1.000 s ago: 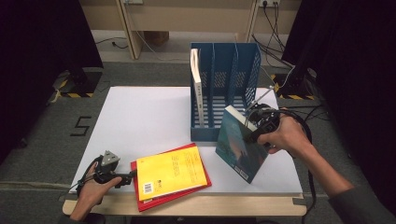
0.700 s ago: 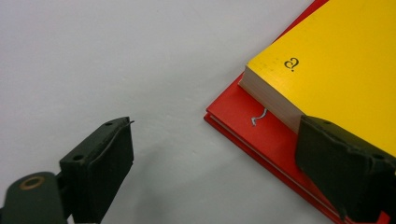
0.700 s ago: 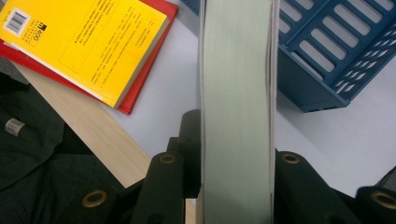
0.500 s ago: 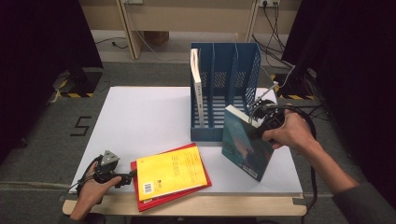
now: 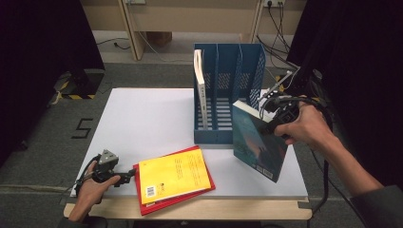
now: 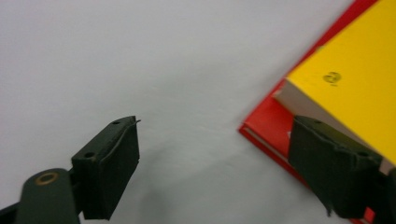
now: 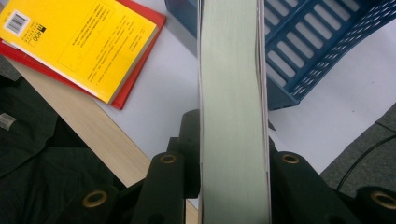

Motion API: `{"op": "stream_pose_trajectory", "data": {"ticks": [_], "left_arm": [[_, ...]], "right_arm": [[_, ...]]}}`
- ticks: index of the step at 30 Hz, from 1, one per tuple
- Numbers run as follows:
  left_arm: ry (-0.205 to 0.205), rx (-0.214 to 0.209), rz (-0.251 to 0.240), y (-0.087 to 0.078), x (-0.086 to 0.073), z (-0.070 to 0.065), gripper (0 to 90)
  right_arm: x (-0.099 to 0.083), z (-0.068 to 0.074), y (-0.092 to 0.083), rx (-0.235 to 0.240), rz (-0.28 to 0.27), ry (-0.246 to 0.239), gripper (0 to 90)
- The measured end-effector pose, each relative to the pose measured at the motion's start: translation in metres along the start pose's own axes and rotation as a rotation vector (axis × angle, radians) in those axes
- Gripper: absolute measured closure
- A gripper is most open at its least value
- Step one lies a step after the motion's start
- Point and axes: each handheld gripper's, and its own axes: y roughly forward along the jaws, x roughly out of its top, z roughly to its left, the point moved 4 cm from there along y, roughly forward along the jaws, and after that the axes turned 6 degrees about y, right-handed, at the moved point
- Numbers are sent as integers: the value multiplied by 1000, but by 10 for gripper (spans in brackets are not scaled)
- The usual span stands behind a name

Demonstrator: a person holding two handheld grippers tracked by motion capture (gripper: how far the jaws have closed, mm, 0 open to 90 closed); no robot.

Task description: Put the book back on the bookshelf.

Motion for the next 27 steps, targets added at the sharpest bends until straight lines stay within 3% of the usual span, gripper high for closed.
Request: {"op": "stream_pose_trajectory", "data": {"ticks": [3, 7, 10, 20, 27], "left_arm": [[40, 71, 45, 7, -3, 10, 153], [-31, 27, 34, 14, -8, 21, 13], [-27, 41, 9, 14, -10, 20, 5], [-29, 46, -5, 14, -11, 19, 2], [-29, 47, -1, 14, -11, 19, 2]], "right_arm": [[9, 1, -9, -8, -8, 0, 744], [24, 2, -19, -24, -19, -1, 744], [33, 1, -27, -24, -35, 12, 744], [59, -6, -50, -48, -73, 15, 744], [75, -17, -44, -61, -82, 33, 744]]}}
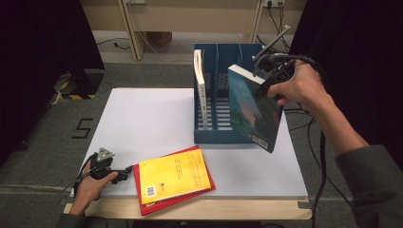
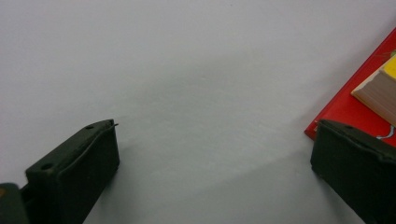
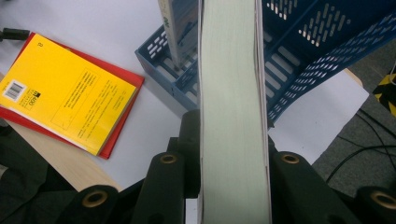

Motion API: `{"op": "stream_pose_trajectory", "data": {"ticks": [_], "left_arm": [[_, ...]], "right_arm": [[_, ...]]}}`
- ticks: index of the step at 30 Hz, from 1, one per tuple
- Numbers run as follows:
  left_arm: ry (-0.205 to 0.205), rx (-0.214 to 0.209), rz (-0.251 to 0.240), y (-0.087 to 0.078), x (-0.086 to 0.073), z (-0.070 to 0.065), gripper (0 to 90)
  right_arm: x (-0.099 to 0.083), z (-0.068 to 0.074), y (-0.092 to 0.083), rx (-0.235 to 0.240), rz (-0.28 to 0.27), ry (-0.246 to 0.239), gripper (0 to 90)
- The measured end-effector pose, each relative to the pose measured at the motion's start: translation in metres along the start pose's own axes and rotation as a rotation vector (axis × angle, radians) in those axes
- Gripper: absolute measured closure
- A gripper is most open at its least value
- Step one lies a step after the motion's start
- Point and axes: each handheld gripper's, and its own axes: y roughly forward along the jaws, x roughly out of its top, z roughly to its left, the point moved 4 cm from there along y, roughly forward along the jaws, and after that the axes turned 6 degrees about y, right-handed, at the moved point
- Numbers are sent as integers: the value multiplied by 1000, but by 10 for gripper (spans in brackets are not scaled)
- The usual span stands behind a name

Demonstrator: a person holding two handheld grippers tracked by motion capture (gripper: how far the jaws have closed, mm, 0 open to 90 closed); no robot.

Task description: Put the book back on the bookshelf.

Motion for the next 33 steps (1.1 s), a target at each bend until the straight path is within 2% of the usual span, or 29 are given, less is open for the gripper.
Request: {"op": "stream_pose_trajectory", "data": {"ticks": [19, 25, 33], "left_arm": [[-1, 5, 4, 0, 0, 0, 1], [-3, 7, 3, 0, 0, -1, 2], [-4, 8, 3, 0, 0, -1, 2]], "right_arm": [[43, -20, 18, -45, -25, 43, 743], [57, -24, 28, -42, 1, 63, 742], [78, -33, 40, -58, -24, 102, 743]]}}
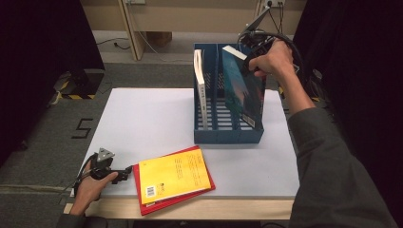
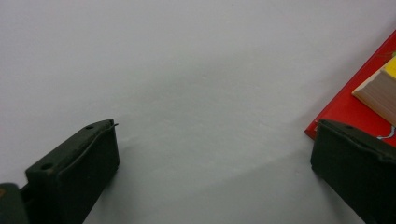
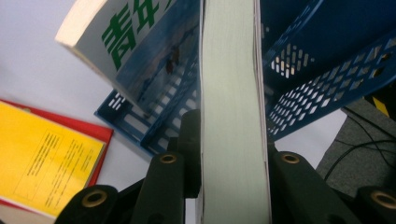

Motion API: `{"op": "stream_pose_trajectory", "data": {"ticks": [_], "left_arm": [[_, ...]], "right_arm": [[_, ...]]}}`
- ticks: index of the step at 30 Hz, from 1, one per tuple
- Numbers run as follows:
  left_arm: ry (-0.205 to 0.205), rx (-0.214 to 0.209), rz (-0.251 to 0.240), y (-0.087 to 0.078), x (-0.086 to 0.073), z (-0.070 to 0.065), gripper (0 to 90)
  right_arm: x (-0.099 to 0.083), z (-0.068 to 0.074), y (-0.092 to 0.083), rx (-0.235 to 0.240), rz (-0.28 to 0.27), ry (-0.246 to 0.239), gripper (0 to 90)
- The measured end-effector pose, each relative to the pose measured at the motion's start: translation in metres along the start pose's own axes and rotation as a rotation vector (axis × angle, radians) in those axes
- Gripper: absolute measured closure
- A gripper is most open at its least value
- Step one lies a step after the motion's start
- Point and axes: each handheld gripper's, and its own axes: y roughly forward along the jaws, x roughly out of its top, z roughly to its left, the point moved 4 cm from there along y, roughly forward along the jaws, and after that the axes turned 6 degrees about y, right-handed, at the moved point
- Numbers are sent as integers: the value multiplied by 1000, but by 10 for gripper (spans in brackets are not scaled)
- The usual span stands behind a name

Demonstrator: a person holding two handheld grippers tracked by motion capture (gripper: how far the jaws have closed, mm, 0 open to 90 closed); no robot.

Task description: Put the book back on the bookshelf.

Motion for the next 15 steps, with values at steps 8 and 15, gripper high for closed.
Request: {"op": "stream_pose_trajectory", "data": {"ticks": [8, 15], "left_arm": [[-2, 2, -2, 0, 0, 0, 2], [-2, 3, -3, 0, 0, 0, 2]], "right_arm": [[18, -4, 13, -12, -2, 59, 742], [27, -7, 23, -17, -6, 90, 741]]}}
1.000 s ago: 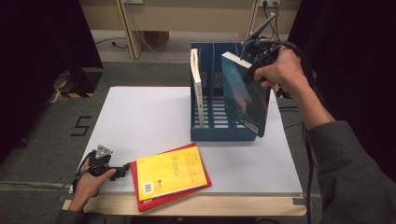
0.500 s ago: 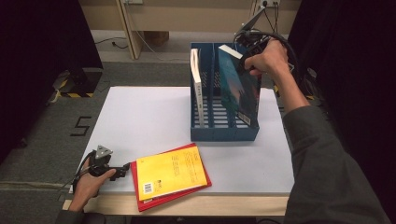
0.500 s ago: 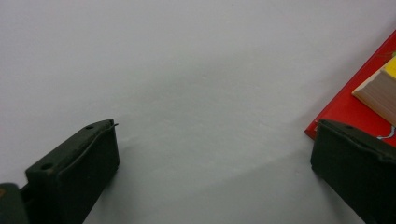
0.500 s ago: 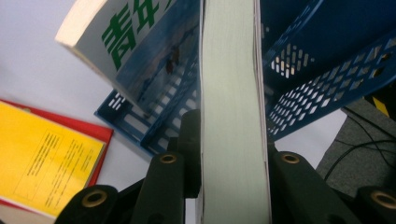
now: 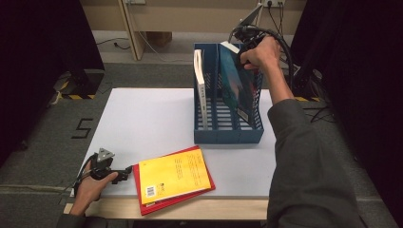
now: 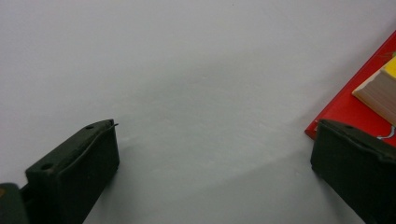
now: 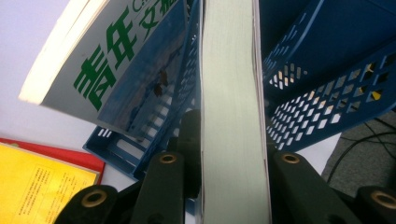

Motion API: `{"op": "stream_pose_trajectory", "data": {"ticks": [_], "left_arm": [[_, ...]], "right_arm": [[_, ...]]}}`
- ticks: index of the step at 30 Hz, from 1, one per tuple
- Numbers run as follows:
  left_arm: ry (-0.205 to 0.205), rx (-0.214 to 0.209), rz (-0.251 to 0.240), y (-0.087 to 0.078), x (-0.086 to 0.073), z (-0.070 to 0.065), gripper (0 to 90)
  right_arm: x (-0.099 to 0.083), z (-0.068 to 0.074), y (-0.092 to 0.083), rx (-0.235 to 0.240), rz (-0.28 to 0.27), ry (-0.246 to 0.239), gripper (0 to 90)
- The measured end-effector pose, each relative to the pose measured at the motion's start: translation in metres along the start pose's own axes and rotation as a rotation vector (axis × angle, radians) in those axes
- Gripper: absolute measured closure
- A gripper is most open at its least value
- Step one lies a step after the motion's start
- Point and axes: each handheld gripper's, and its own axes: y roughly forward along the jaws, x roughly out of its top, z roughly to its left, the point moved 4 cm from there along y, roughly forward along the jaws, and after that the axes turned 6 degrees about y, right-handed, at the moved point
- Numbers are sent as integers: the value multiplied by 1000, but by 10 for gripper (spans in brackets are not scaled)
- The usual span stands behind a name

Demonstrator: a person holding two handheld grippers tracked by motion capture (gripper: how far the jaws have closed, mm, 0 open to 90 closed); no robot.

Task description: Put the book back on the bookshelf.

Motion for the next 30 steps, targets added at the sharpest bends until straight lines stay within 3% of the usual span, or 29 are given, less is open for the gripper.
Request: {"op": "stream_pose_trajectory", "data": {"ticks": [10, 17, 30], "left_arm": [[1, 2, -1, 0, 0, 0, 1], [0, 4, -5, 0, -1, 0, 2], [-1, 5, -5, 0, -1, 0, 2]], "right_arm": [[11, -1, 24, 6, -6, 46, 741], [19, -1, 36, 20, -38, 119, 740], [25, 5, 67, 20, -33, 177, 737]]}}
